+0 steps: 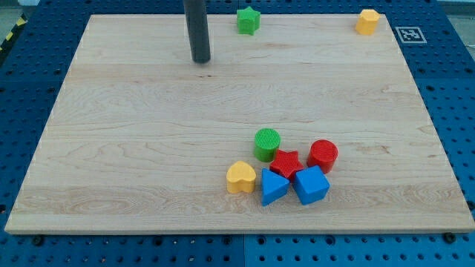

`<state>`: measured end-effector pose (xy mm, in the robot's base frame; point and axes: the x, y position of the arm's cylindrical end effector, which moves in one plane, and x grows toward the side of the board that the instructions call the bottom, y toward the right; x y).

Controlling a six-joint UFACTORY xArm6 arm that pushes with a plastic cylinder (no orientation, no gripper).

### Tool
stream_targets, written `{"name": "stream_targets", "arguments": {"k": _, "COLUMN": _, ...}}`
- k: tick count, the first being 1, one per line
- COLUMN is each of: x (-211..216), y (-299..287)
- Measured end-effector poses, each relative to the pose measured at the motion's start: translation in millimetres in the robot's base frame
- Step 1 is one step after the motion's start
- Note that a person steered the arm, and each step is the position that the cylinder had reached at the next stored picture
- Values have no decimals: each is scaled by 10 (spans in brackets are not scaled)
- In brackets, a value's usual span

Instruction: Point your arm to the green star

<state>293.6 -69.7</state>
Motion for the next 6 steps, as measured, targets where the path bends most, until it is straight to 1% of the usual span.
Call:
{"name": "stream_targets", "arguments": {"k": 1, "x": -520, "y": 0}}
{"name": "stream_targets", "arguments": {"k": 2, "x": -618, "y": -13}}
{"name": "stream_targets", "arguments": {"k": 3, "x": -1016, "y": -7}}
{"name": "stream_targets", "arguments": {"k": 4, "x": -1010, "y": 173}}
{"name": "stream_targets", "arguments": {"k": 5, "x": -1001, "y": 810}}
{"name": "stream_targets", "arguments": {"k": 6, "x": -989, "y": 1226}}
